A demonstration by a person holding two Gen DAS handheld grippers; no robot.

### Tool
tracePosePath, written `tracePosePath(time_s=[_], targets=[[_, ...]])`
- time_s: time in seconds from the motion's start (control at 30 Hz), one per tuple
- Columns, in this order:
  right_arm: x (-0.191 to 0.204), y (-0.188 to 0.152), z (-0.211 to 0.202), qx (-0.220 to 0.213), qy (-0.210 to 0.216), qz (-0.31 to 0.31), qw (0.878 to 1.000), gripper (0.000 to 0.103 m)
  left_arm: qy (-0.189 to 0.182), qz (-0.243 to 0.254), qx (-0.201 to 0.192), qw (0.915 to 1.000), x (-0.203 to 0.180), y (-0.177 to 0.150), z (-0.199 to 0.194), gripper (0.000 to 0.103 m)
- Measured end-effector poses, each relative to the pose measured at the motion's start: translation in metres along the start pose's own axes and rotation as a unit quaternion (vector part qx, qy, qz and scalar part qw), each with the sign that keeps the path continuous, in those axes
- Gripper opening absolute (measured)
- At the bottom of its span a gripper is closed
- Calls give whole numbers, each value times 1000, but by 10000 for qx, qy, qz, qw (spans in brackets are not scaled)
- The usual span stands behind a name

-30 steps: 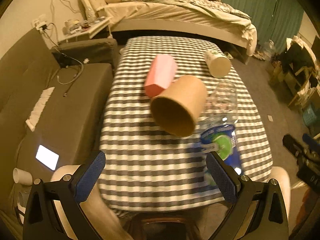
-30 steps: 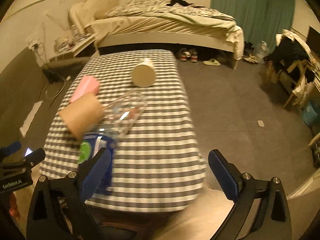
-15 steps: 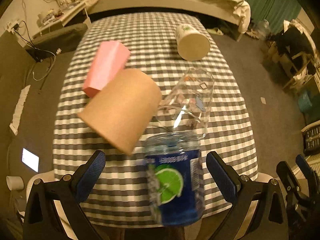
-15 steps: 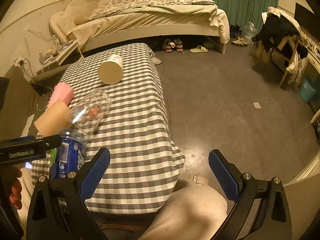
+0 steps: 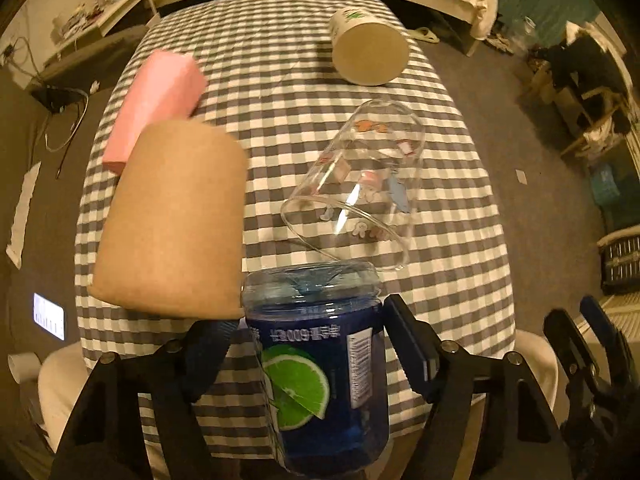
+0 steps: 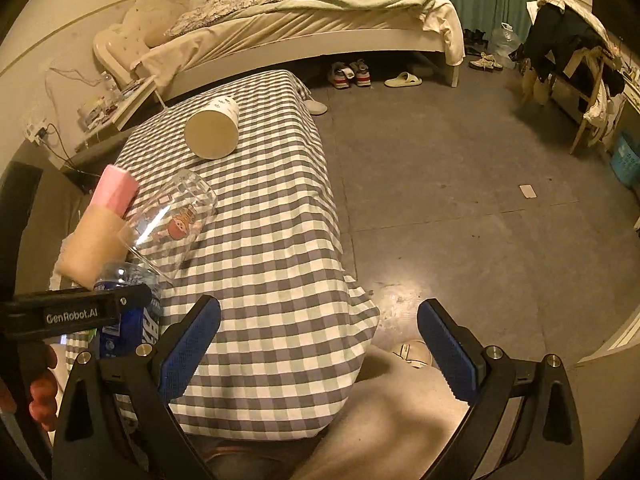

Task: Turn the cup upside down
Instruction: 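Rotate the held bottle with the left gripper so it stands on end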

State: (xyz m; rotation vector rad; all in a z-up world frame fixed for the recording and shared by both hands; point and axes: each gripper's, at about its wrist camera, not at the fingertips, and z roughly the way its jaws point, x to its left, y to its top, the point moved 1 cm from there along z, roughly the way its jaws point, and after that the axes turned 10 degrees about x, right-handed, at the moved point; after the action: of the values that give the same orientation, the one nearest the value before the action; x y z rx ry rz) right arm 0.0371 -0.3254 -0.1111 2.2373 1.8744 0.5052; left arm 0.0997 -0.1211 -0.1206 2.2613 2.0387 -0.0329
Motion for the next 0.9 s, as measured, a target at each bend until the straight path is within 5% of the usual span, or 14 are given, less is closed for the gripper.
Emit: tracePosePath(time_s=[0.23, 0.43, 0.67, 0.9], targets=[[3, -1, -6, -79, -20, -18, 10000, 99, 6, 110, -449, 9989, 3, -8, -24, 58], [6, -6, -10, -87, -74, -48, 9999, 99, -98, 218, -448, 9987, 3, -5, -20, 58], [8, -9, -14, -111, -69, -14, 9999, 99, -216, 328, 79, 9992, -6, 6, 6, 77], [11, -12, -16, -111, -68, -48, 9999, 99, 194, 746, 312, 9965, -28, 10, 27, 82]])
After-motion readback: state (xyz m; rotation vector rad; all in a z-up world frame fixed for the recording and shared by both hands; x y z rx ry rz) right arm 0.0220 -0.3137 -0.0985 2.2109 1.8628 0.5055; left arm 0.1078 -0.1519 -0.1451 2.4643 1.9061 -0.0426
